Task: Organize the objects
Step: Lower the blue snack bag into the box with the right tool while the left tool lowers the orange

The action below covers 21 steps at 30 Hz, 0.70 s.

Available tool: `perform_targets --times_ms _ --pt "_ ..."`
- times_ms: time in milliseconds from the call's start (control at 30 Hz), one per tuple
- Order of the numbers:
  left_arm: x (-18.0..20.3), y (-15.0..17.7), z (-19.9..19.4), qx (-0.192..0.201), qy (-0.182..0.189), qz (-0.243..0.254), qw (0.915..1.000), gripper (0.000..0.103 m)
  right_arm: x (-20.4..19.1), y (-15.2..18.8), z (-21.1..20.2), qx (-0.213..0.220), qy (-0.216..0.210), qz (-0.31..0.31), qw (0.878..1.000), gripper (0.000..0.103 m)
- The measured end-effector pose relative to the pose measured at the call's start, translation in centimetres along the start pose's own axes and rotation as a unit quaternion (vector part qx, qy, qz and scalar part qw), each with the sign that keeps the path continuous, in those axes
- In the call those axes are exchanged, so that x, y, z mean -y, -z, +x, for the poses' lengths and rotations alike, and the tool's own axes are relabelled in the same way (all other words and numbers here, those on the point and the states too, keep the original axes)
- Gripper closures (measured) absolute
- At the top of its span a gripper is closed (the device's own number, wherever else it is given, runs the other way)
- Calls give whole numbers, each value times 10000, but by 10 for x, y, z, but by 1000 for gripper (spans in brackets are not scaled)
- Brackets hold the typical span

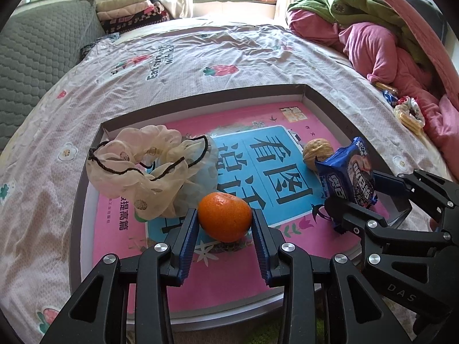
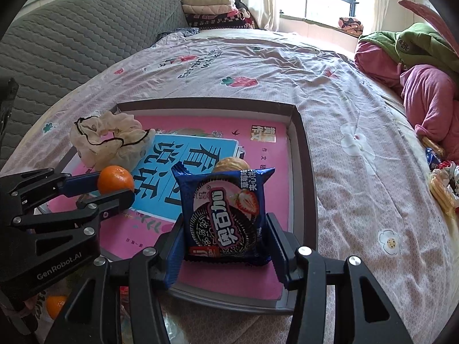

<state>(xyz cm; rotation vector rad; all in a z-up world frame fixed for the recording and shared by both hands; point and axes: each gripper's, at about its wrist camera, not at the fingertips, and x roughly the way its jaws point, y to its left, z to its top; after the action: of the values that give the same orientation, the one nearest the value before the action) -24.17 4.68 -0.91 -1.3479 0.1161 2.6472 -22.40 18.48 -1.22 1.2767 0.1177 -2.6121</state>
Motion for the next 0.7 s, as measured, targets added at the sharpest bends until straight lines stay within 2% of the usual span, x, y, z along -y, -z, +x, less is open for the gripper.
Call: perform_targets --times_ms 300,700 --pt "3 0 1 83 -90 32 9999 65 1 -9 6 -139 -24 2 9999 50" --pt "2 0 3 53 -111 -36 9999 64 4 -11 11 -114 -65 93 9999 50"
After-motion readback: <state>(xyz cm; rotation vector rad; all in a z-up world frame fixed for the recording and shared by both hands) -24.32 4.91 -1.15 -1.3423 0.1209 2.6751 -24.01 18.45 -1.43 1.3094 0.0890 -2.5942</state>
